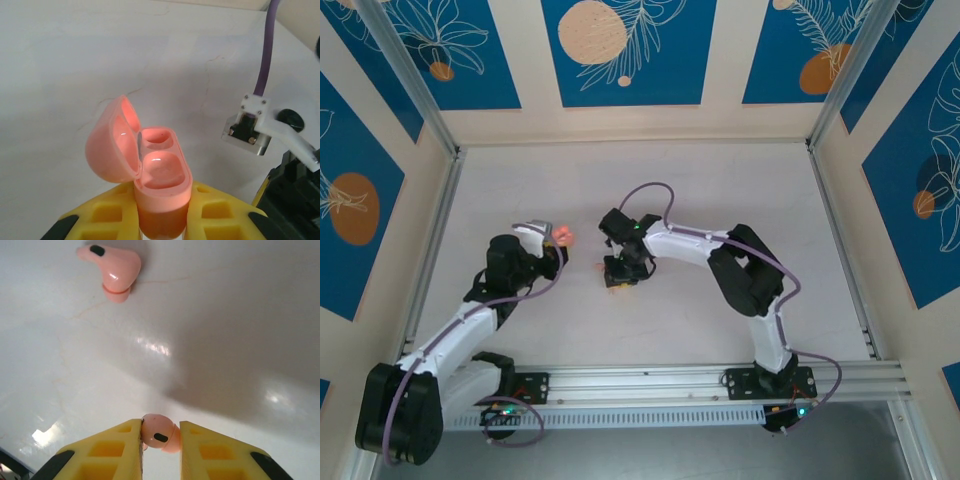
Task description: Insert the wireless bluetooth earbuds into the charging case
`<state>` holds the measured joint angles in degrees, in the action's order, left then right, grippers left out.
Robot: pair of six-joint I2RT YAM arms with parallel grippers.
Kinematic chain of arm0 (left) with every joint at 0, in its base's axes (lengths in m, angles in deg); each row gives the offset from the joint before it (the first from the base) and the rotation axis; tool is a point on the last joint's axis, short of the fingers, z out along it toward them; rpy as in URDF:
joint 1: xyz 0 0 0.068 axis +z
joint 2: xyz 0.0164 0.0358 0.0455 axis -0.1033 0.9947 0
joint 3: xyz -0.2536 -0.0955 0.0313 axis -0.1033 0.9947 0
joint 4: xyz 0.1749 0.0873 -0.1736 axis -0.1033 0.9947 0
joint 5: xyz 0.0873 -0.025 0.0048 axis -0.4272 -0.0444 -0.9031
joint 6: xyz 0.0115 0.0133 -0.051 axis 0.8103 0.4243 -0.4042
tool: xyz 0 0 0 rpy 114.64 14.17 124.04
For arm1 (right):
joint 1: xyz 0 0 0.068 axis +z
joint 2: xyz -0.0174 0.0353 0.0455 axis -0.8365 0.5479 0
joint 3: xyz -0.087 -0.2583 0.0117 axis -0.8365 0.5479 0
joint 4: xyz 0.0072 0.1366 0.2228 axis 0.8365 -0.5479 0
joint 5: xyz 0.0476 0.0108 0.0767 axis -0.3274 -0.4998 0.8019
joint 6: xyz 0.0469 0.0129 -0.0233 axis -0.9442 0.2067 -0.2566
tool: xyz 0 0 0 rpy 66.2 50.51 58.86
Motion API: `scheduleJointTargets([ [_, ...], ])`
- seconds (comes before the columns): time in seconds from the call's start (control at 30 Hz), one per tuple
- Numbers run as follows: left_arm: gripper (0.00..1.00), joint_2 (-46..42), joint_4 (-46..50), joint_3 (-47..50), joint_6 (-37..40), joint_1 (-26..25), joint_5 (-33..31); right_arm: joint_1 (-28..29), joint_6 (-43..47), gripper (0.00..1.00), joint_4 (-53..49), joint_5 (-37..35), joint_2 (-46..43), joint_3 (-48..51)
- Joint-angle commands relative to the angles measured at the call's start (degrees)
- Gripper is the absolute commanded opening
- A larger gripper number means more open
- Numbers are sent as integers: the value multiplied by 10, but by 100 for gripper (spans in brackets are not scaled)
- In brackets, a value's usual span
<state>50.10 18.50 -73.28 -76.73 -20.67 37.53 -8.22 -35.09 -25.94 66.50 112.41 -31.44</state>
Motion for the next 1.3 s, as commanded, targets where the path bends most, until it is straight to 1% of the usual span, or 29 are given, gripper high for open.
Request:
scheduleJointTargets([
  [0.0, 18, 21, -78, 15, 18, -32, 29, -6, -5, 23, 46, -38, -72, 44],
  [0.2, 19, 106, -192, 27, 46, -91, 43, -15, 22, 22, 87, -90, -166, 119],
  [0.33, 19, 178, -287, 32, 49, -110, 80, -23, 55, 22, 130, -105, -222, 170],
  [0.47, 19, 227, -370, 34, 77, -130, 126, -27, 98, 22, 170, -119, -264, 203],
  [0.6, 19, 256, -385, 22, 106, -146, 149, -30, 116, 23, 183, -124, -289, 212],
  [0.73, 20, 276, -394, 17, 125, -157, 154, -29, 128, 22, 217, -126, -315, 230],
  [0.9, 20, 296, -414, 14, 119, -164, 166, -27, 149, 22, 268, -130, -331, 251],
  [1.07, 20, 306, -429, 8, 104, -166, 172, -15, 168, 22, 304, -121, -319, 251],
  [1.27, 20, 306, -456, 9, 80, -167, 163, 1, 168, 22, 332, -120, -303, 251],
])
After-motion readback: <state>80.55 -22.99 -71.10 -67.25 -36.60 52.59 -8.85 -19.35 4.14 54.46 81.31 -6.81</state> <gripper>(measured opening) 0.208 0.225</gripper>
